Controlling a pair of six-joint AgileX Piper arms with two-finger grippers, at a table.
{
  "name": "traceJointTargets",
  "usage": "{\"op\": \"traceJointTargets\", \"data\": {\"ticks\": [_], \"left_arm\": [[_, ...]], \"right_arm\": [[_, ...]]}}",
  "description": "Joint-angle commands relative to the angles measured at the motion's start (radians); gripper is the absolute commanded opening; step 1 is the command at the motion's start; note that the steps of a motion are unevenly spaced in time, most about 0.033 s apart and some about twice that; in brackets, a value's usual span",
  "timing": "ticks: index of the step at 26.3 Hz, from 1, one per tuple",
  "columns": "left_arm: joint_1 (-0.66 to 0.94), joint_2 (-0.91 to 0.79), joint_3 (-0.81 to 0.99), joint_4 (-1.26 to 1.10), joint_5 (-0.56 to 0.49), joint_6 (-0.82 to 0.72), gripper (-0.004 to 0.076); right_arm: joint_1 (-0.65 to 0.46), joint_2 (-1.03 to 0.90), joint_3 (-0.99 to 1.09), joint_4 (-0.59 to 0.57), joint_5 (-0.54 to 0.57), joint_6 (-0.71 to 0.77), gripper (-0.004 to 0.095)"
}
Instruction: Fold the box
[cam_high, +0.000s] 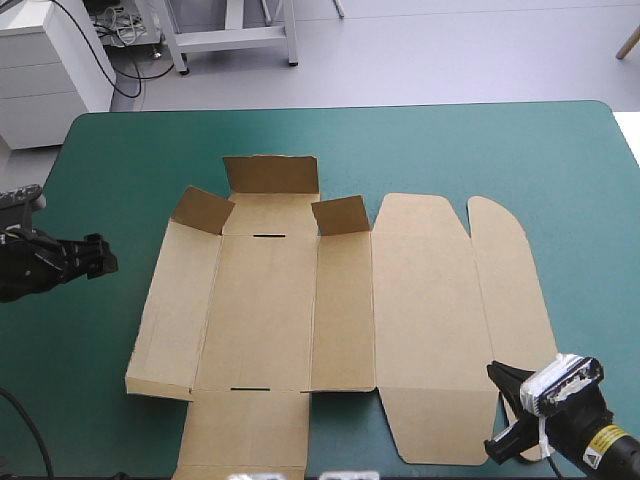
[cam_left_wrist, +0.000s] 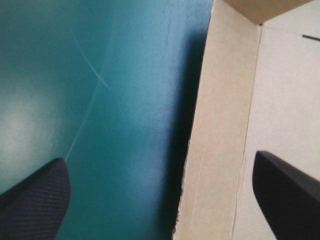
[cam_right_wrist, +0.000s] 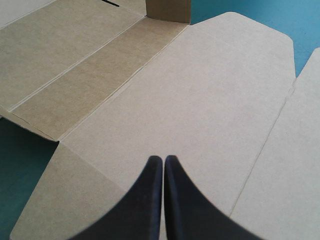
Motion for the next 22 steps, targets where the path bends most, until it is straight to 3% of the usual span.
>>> {"op": "traceJointTargets", "data": {"ticks": [1, 6, 10, 15, 22], "left_arm": [[0.102, -0.023, 0.077, -0.136, -0.063, 0.077, 0.0705], [0.188, 0.011, 0.14, -0.327, -0.084, 0.237, 0.0705], [0.154, 0.092, 0.14, -0.487, 0.013, 0.483, 0.0705], [0.145, 0.219, 0.14, -0.395, -0.004, 0.433, 0.0705], [0.055, 0.368, 0.14, -0.459, 0.023, 0.498, 0.0703]], "right_arm": [[-0.002, 0.009, -0.025, 0.002, -0.068, -0.008, -0.0002], [-0.002, 0.009, -0.025, -0.001, -0.068, -0.008, -0.0002], [-0.002, 0.009, -0.025, -0.001, -0.068, -0.008, -0.0002], [-0.002, 0.009, -0.025, -0.001, -0.068, -0.008, -0.0002], [-0.002, 0.009, -0.025, -0.002, -0.068, -0.008, -0.0002]]}}
